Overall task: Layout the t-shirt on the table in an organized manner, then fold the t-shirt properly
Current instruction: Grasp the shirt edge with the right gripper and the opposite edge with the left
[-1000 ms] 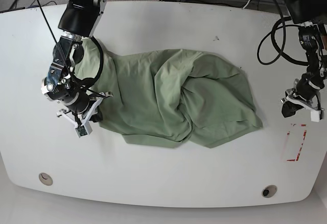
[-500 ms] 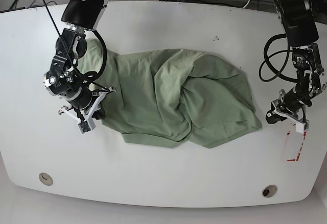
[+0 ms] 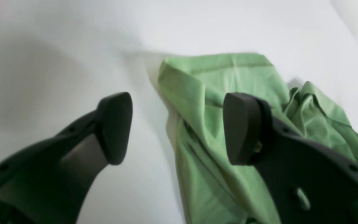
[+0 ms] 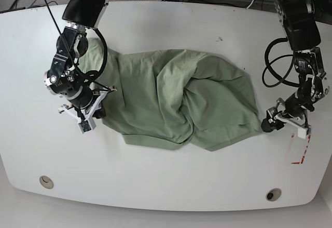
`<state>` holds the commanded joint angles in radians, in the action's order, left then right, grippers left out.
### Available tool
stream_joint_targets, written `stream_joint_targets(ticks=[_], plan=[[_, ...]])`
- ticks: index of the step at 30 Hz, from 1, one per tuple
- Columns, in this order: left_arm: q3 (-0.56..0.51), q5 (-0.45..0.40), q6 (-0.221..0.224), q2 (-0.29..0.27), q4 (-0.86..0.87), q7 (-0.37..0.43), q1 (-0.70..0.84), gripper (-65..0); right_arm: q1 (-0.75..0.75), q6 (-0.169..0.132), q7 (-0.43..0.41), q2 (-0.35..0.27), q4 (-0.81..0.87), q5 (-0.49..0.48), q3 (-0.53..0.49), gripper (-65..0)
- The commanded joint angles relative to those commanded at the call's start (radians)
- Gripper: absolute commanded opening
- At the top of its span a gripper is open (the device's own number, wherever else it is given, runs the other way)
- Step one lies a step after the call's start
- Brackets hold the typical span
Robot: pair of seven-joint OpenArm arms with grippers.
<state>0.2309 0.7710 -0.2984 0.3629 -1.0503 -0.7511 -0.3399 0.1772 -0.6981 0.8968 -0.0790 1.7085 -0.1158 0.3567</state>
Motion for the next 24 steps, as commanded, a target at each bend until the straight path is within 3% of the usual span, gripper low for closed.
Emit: stream_joint_targets(ticks=[7, 12, 17, 20, 23, 24], plan=[[-0.041, -0.002, 0.002, -0.043, 0.077, 0.005, -0.043, -21.5, -0.026, 0.0, 0.002, 0.002, 0.083, -0.003, 0.0, -65.0], [-0.069, -0.002, 0.002, -0.064, 0.155, 0.068, -0.072, -21.5, -0.028, 0.0, 0.069, 0.002, 0.124, -0.005, 0.0, -65.0], [-0.137, -0.002, 0.003, -0.064, 0.198, 0.107, -0.091, -21.9, -0.032, 0.0, 0.08, 0.002, 0.167, -0.005, 0.0, -65.0], [-0.16, -0.002, 0.003, -0.064, 0.201, 0.121, -0.094, -27.5, -0.043, 0.0, 0.08, 0.002, 0.192, -0.005, 0.0, -65.0], [-0.18, -0.002, 0.005, -0.063, 0.199, 0.141, -0.092, -41.0, -0.046, 0.0, 0.08, 0.002, 0.218, -0.005, 0.002, -65.0], [-0.187, -0.002, 0.005, -0.061, 0.199, 0.143, -0.092, -49.7, -0.048, 0.0, 0.08, 0.002, 0.232, -0.005, 0.005, -65.0]])
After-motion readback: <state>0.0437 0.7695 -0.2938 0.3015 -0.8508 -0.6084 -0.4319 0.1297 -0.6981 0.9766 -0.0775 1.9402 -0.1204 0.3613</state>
